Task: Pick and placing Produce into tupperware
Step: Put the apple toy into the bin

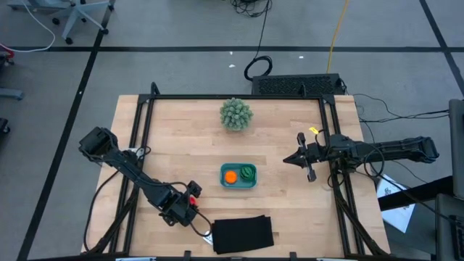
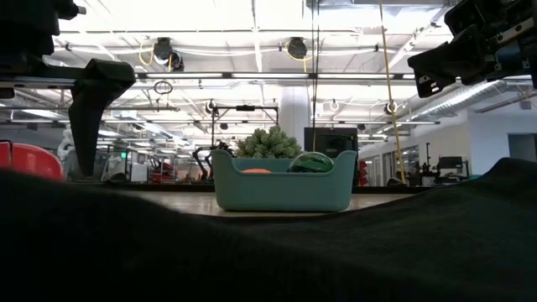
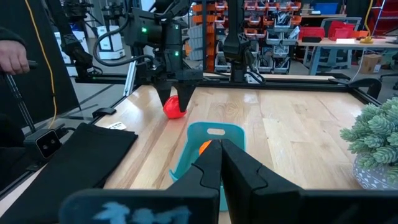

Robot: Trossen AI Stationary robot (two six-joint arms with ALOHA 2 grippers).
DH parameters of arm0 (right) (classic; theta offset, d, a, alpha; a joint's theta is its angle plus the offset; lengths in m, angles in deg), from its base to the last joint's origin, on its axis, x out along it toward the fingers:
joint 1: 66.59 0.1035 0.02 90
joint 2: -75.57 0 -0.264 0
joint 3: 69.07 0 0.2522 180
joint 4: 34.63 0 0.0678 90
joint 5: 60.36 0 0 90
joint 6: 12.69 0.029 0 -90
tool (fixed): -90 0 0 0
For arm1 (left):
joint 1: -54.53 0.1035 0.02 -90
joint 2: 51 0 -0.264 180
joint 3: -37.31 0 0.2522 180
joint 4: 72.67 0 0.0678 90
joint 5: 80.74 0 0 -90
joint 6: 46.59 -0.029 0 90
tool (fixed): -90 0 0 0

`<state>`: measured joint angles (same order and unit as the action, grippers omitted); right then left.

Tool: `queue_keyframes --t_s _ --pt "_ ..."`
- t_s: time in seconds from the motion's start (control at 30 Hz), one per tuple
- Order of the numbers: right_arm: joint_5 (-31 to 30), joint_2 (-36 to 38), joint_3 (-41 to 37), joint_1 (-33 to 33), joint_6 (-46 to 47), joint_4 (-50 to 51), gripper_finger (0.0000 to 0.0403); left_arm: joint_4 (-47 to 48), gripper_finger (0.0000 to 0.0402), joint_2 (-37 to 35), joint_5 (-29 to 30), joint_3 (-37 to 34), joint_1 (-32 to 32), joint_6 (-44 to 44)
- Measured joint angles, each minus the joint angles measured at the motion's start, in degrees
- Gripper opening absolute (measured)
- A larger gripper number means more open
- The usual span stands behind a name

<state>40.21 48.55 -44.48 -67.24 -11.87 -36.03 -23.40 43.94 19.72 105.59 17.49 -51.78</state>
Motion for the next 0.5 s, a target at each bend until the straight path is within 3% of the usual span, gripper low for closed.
queue_keyframes --t_s 0.5 --pt "0.00 0.00 0.00 -0.02 0.00 0.00 0.0000 -0.22 0.0291 -0.02 -2.36 0.00 0.00 -0.73"
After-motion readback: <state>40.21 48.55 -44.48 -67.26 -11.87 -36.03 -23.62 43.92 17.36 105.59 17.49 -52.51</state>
